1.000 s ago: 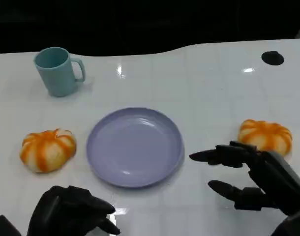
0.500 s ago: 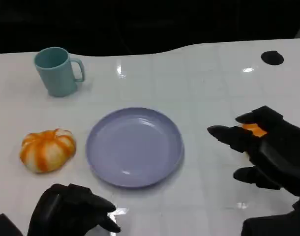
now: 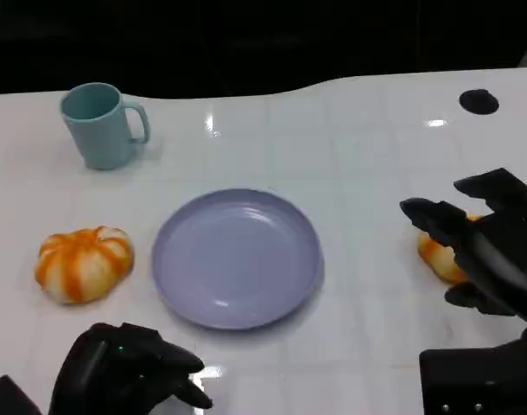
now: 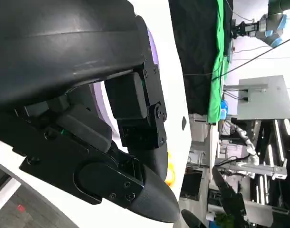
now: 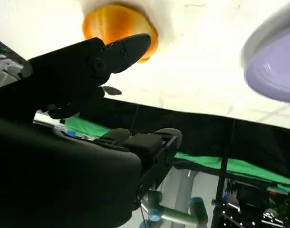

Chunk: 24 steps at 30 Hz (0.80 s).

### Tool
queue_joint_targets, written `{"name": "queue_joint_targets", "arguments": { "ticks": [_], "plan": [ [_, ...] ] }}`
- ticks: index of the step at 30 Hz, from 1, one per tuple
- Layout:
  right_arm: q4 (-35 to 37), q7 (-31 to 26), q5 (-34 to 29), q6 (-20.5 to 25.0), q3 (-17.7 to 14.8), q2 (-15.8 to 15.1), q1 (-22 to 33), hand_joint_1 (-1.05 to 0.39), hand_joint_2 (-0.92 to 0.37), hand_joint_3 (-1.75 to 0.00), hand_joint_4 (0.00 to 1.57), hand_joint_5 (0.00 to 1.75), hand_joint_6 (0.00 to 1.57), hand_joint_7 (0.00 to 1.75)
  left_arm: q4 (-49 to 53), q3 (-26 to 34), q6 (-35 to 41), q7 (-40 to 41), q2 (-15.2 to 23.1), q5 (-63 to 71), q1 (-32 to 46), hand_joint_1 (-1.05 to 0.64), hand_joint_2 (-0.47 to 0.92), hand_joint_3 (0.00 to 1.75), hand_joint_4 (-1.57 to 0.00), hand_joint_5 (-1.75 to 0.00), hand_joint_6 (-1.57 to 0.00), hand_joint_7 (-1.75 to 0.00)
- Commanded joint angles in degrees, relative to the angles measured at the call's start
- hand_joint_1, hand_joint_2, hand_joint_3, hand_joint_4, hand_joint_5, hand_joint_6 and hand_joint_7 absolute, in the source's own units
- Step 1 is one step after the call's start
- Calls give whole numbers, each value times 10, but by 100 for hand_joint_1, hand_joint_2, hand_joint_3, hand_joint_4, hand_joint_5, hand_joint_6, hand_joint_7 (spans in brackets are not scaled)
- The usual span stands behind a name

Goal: Grasp the bread from the table and place it into the plate.

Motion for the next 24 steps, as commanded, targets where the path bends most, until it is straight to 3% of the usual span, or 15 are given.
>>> {"name": "queue_joint_targets", "arguments": {
  "ticks": [1, 14, 24],
  "plan": [
    [28, -11, -24, 18, 12, -18, -18, -45, -74, 0, 0, 56, 37, 1, 3, 2, -1, 4, 7, 4, 0, -105, 81, 0, -157, -33, -157, -8],
    [157, -39, -20, 46, 48, -24, -74, -46, -79, -1, 2, 51, 35, 0, 1, 3, -1, 6, 8, 5, 1, -105, 81, 0, -157, -33, -157, -8],
    [284, -76, -6, 48, 103, -13, -139, -49, -81, 0, 10, 38, 35, 0, -1, 3, 0, 6, 9, 5, 3, -105, 81, 0, -157, -34, -157, -9]
  ]
}}
